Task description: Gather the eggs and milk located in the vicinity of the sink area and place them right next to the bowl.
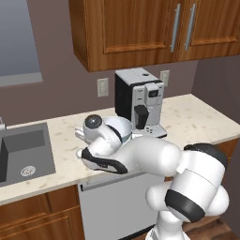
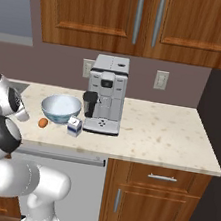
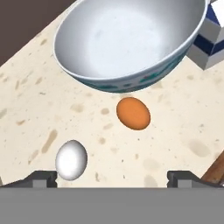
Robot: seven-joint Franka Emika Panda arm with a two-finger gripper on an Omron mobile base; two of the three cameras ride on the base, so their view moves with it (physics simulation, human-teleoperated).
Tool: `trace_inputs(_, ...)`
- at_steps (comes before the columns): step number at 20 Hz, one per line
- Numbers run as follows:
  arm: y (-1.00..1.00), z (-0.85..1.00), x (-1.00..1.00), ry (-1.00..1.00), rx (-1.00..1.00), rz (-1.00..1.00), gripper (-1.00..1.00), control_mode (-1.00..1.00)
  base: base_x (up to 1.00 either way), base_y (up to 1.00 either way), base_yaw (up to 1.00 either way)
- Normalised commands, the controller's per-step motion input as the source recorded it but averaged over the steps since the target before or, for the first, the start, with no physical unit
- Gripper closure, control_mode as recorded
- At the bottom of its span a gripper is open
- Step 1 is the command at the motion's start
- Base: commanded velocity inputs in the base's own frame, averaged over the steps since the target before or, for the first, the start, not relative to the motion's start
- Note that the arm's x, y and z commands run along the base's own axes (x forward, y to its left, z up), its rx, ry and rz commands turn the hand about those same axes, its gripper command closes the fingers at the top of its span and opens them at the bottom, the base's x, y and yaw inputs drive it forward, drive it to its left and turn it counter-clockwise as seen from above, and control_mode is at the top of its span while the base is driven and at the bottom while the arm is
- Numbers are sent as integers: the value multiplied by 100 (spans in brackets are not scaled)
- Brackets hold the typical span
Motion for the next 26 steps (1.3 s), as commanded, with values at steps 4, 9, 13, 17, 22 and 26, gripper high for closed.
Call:
trace_inputs(4,9,1,0,0,7,19,-100,-100,0,0,0)
trace_inputs(9,14,0,5,0,5,15,-100,-100,0,0,0)
trace_inputs(13,24,0,6,0,3,11,-100,-100,0,0,0)
trace_inputs(17,32,0,8,3,0,3,-100,-100,0,0,0)
trace_inputs(22,26,0,1,5,0,0,-100,-100,0,0,0)
trace_inputs(26,9,0,2,0,0,0,-100,-100,0,0,0)
